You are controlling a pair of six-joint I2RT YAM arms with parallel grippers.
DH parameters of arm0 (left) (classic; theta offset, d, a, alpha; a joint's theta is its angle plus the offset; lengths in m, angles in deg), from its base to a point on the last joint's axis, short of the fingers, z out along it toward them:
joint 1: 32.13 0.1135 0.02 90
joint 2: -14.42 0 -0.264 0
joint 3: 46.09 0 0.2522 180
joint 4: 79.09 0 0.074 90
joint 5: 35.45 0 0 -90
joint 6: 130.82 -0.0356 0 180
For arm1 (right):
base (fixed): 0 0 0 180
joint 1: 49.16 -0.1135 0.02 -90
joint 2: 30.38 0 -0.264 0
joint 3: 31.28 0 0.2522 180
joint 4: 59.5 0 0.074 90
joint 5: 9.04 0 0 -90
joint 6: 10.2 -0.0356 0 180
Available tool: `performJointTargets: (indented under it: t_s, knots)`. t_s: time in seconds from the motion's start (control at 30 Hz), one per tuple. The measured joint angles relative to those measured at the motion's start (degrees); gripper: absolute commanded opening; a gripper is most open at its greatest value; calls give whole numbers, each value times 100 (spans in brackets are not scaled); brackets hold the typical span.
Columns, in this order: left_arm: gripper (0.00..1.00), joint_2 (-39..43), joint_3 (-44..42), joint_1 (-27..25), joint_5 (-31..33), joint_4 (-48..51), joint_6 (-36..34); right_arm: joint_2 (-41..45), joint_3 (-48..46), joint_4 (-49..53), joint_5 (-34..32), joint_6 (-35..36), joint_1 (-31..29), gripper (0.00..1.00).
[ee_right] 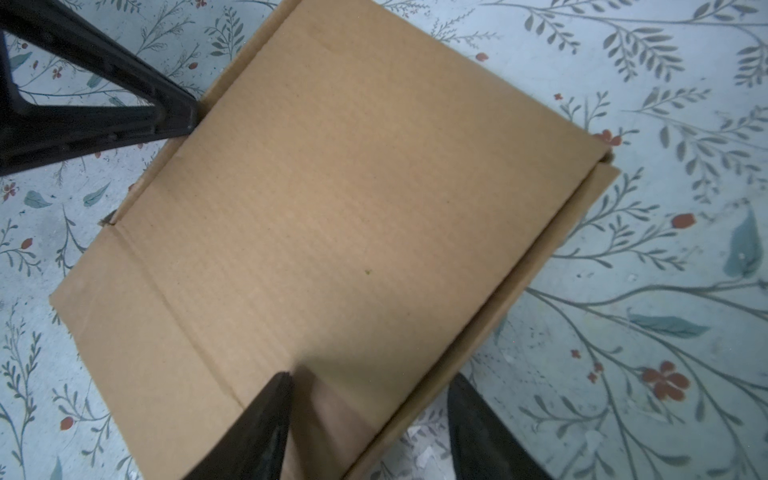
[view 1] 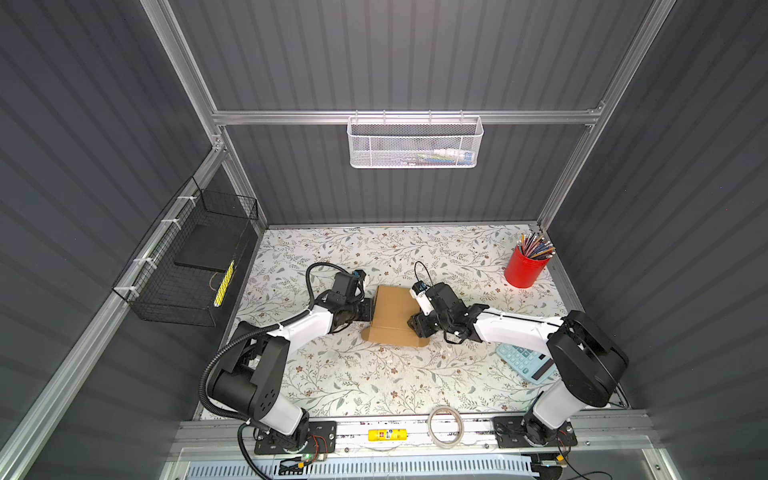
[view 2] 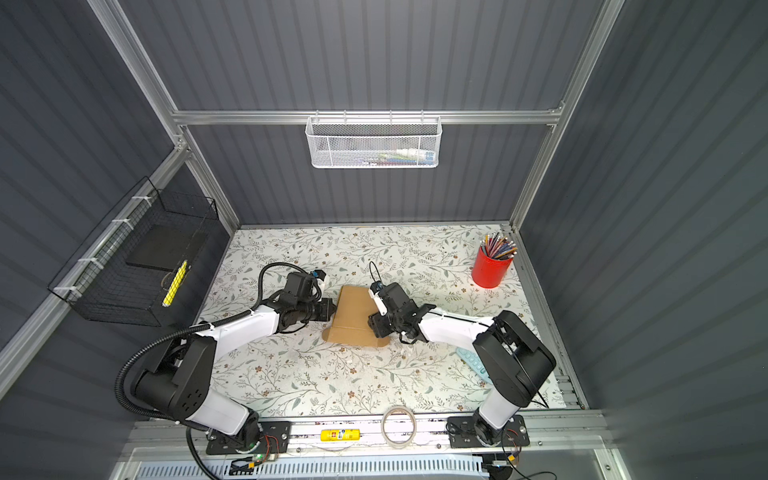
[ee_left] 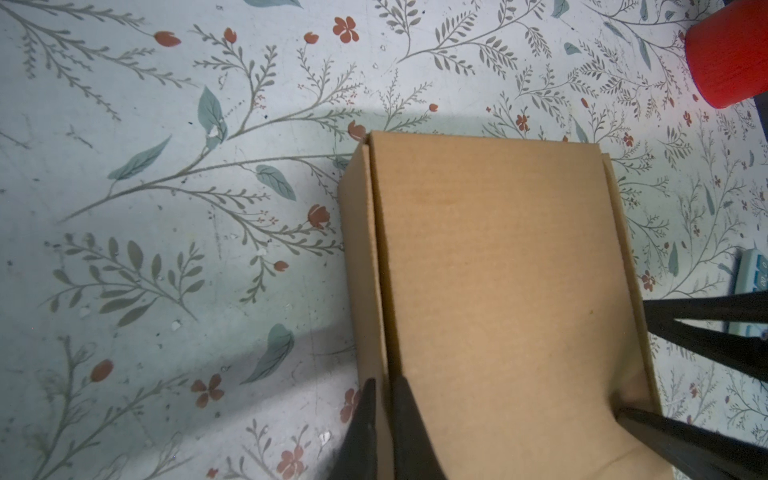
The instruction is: Fold the paper box
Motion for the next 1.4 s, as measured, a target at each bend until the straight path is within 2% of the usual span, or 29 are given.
performJointTargets:
  t_s: [0.37,0.6,0.67,0.9,1.1,1.4]
  knots:
    - [5,2,-4,4,61,-46,2,297,-2,232,-50,-37,153,66]
    - [2,70,-114,39,87,-105,11,822,-13,286,11,-389,245,72]
    - [2,107,-164,39,87,-138,26,925,-35,302,35,-601,249,74]
    - [2,216,-310,48,87,-240,66,1075,-538,-35,192,-1991,260,76]
    - [1,240,-369,66,87,-330,68,964,-1276,-992,354,-3126,260,78]
    - [1,251,-369,179,302,-369,68,247,-1626,-2732,702,-4181,317,77]
